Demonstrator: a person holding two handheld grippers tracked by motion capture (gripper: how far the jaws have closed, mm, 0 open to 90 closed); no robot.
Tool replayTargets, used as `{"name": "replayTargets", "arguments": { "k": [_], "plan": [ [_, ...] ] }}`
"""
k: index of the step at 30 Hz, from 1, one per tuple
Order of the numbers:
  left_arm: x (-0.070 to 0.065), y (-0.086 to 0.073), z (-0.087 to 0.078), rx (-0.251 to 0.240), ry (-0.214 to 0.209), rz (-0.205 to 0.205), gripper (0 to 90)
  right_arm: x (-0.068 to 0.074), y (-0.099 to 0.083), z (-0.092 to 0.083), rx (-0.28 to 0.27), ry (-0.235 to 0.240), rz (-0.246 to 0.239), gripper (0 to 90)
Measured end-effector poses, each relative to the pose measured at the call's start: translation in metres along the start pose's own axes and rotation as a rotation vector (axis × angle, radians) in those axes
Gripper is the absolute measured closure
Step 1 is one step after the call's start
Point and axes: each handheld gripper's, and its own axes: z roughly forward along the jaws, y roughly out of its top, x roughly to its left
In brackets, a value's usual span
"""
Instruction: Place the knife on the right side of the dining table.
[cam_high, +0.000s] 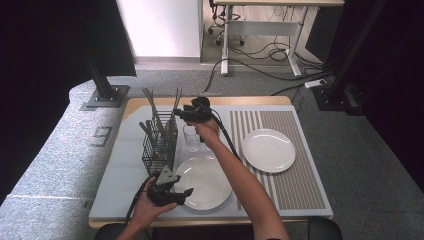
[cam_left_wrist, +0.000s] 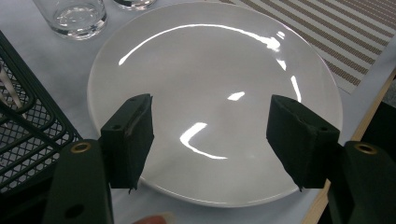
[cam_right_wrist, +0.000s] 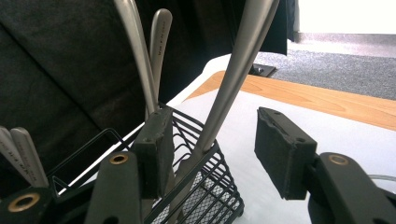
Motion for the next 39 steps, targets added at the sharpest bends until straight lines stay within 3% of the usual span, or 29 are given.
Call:
{"name": "replayTargets", "arguments": {
  "k": [39],
  "plan": [
    [-0.001, 0.000, 0.002, 0.012, -0.003, 0.012, 32.1, -0.009, 0.004, 0.014, -0.007, 0.000, 0.019, 53.9]
  ]
}}
